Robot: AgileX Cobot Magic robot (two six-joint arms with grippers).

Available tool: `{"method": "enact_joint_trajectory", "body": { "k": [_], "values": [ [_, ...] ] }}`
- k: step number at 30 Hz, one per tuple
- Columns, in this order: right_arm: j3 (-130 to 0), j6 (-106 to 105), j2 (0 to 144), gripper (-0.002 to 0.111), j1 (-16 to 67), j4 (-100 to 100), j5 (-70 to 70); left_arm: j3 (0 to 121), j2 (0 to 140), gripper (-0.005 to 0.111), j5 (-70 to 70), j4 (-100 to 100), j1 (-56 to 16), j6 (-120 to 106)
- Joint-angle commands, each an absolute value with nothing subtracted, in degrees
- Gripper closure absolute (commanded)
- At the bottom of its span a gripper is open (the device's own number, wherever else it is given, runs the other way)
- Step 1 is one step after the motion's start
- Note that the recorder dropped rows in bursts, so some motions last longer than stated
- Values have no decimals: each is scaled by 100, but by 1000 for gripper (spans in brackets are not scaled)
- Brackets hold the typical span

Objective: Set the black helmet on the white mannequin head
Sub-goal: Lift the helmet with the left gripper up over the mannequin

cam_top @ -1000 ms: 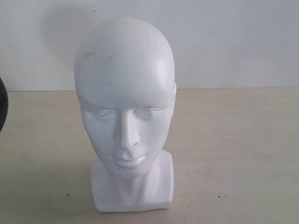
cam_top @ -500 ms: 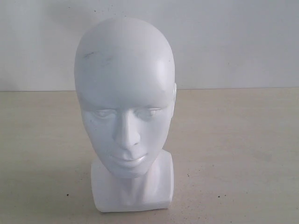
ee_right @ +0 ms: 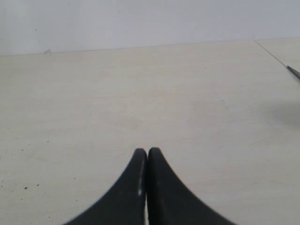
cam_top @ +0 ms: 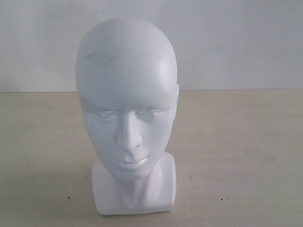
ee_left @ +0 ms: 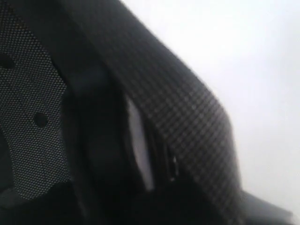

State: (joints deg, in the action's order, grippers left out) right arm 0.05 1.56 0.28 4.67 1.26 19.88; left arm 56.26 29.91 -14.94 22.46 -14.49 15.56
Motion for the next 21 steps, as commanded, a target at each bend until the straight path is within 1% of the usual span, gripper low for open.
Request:
{"method": "enact_joint_trajectory", "body": {
  "k": [1, 12, 18, 21],
  "values": [
    [0, 131, 0, 108, 453, 99, 1914, 5335, 2633, 102, 0, 2532, -1454, 1508],
    [0, 131, 0, 108, 453, 99, 1914, 4186, 1837, 102, 1631, 1381, -1454, 1567],
    [0, 131, 0, 108, 453, 99, 1914, 3249, 1490, 102, 2671, 214, -1454, 1567],
    [0, 131, 0, 108, 453, 99, 1914, 2561, 1452, 102, 3524, -611, -1454, 1580]
  ]
}}
